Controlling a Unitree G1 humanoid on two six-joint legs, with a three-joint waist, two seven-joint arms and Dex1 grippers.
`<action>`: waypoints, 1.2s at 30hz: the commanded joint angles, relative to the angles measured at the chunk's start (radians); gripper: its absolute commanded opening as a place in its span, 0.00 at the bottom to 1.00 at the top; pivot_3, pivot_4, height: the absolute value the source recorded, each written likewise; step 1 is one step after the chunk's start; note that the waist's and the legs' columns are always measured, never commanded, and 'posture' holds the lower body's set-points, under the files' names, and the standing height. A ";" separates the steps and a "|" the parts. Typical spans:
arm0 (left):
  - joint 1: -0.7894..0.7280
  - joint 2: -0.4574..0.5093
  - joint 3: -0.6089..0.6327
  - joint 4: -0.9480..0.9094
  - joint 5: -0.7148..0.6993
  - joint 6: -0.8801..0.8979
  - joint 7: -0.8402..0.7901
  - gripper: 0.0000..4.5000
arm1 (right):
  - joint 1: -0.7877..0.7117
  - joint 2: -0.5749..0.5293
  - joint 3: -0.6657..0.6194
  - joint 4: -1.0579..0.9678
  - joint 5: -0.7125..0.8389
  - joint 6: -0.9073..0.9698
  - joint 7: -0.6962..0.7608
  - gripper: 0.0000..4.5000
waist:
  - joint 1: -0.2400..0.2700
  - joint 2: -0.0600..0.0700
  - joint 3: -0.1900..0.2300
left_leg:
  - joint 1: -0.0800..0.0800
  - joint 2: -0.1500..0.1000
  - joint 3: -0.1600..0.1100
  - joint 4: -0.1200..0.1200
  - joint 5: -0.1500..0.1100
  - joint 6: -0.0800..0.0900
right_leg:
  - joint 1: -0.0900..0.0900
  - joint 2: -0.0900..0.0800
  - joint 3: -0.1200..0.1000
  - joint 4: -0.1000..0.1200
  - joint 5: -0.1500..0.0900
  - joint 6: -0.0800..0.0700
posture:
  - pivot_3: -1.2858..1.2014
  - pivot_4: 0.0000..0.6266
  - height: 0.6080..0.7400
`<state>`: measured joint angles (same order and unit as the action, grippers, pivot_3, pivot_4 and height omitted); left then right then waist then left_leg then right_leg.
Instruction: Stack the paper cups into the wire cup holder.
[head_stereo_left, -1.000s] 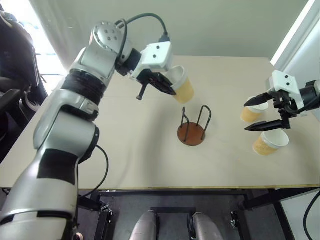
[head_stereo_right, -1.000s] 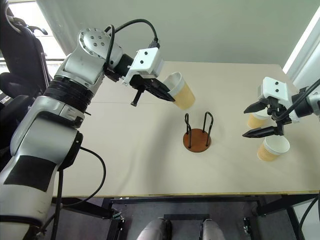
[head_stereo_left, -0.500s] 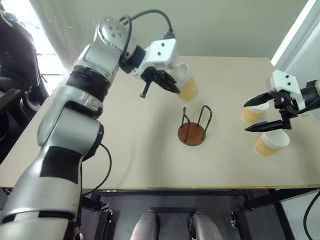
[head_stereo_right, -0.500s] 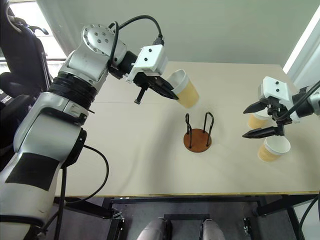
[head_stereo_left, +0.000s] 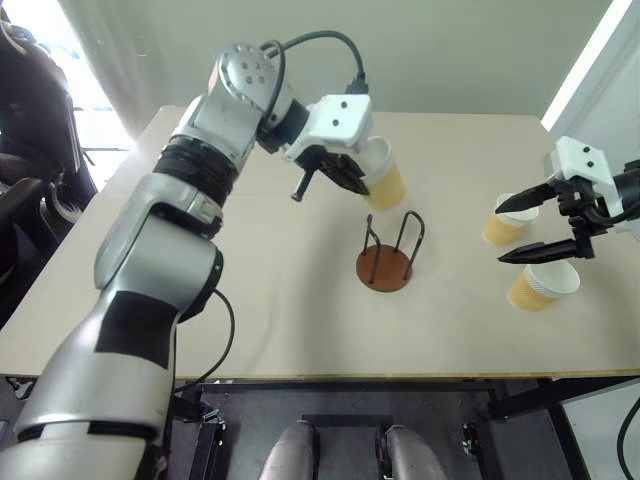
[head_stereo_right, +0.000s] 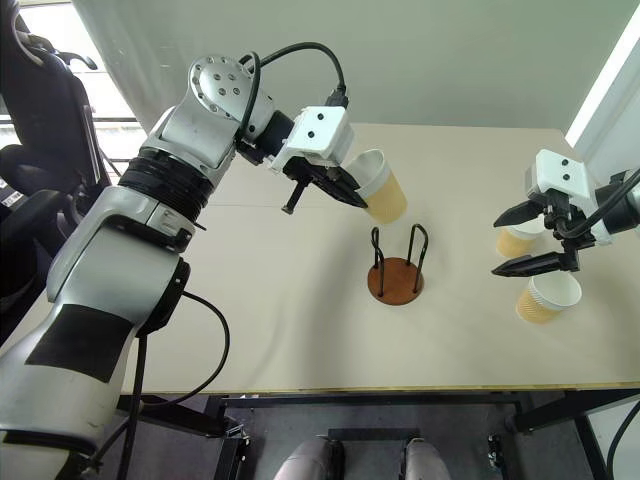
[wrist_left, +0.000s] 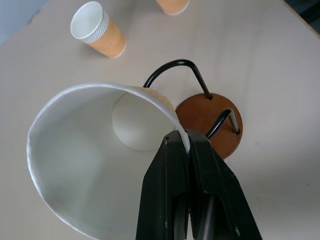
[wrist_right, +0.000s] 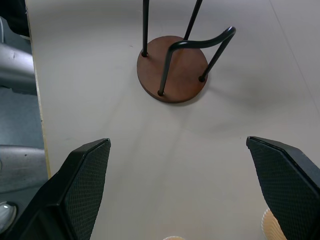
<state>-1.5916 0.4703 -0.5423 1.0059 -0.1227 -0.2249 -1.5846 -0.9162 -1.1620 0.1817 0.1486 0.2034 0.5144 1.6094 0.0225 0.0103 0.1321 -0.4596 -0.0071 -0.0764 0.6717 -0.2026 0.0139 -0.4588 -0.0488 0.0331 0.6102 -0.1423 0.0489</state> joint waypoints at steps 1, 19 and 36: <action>-0.036 -0.002 0.013 -0.006 0.003 -0.020 -0.030 0.01 | -0.028 -0.028 -0.006 -0.022 0.011 0.003 0.005 1.00 | 0.000 0.000 0.000 | 0.000 0.000 0.000 0.000 0.000 0.000 | 0.000 0.000 0.000 0.000 0.000 0.000 | 0.52 0.24 1.00; -0.025 0.003 -0.049 -0.057 -0.068 0.020 -0.030 0.01 | -0.177 0.024 0.031 0.096 0.012 -0.062 0.005 1.00 | 0.001 0.000 0.000 | 0.000 -0.002 0.001 0.002 -0.001 0.002 | 0.001 -0.001 -0.001 0.000 0.000 0.001 | 0.52 0.24 1.00; -0.020 0.002 -0.096 -0.089 -0.117 0.048 -0.030 0.01 | -0.235 0.001 0.069 0.155 0.073 -0.093 0.005 1.00 | 0.001 0.001 0.000 | -0.001 -0.003 0.001 0.003 -0.002 0.004 | 0.001 -0.004 -0.001 0.000 -0.001 0.002 | 0.52 0.24 1.00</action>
<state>-1.5914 0.4680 -0.6454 0.9446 -0.2151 -0.1823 -1.5849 -1.1153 -1.1393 0.2576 0.3074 0.2546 0.4283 1.6106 0.0239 0.0109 0.1320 -0.4603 -0.0102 -0.0759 0.6743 -0.2045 0.0181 -0.4575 -0.0529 0.0322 0.6101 -0.1427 0.0507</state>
